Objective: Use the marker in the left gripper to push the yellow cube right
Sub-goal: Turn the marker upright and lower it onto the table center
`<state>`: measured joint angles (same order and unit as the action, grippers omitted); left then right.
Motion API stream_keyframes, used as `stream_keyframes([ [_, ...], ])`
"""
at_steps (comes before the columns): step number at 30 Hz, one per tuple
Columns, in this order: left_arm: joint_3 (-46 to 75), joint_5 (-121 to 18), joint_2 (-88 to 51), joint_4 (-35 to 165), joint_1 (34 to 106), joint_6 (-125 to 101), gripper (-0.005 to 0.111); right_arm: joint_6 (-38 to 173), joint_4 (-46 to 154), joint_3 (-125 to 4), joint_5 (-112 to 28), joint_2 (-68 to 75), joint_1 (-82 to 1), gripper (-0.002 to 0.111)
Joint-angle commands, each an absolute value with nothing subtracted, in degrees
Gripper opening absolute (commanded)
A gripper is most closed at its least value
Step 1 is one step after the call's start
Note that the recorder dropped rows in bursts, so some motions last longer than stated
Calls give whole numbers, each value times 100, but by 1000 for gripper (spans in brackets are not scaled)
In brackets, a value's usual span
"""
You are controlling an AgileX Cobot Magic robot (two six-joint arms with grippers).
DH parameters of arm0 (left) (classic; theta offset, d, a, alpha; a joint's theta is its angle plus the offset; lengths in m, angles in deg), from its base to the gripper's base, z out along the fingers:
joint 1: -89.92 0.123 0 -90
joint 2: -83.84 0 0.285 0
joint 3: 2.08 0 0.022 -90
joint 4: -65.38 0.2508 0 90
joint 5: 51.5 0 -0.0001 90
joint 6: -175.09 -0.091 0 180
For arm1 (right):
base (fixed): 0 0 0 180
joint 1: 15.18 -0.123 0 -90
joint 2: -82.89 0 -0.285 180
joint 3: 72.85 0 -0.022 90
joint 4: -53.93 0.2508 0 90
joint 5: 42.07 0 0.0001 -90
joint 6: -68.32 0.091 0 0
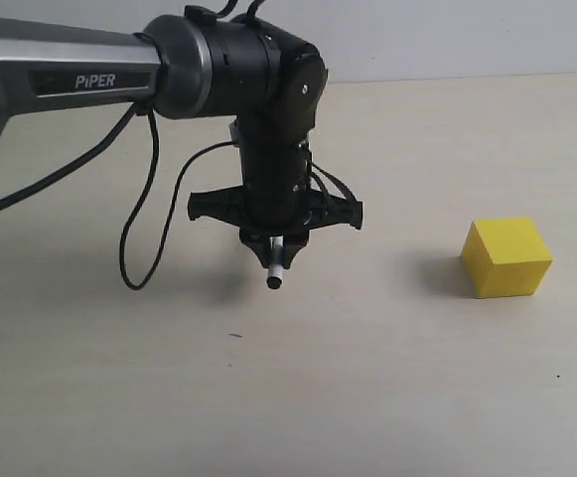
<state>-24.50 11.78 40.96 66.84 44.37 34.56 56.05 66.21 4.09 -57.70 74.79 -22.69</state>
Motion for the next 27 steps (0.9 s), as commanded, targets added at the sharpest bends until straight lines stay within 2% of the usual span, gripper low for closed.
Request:
stream_keyframes([
  [1, -2061, 708, 3880, 6731, 4402, 3691, 0, 5604, 6598, 437, -5743, 7511, -2249, 0],
  [7, -1649, 148, 3556, 6782, 4402, 3929, 0, 5604, 6598, 437, -5743, 7511, -2249, 0],
  [27, -1519, 177, 3632, 7054, 4402, 4484, 0, 5604, 6598, 437, -5743, 7511, -2249, 0],
])
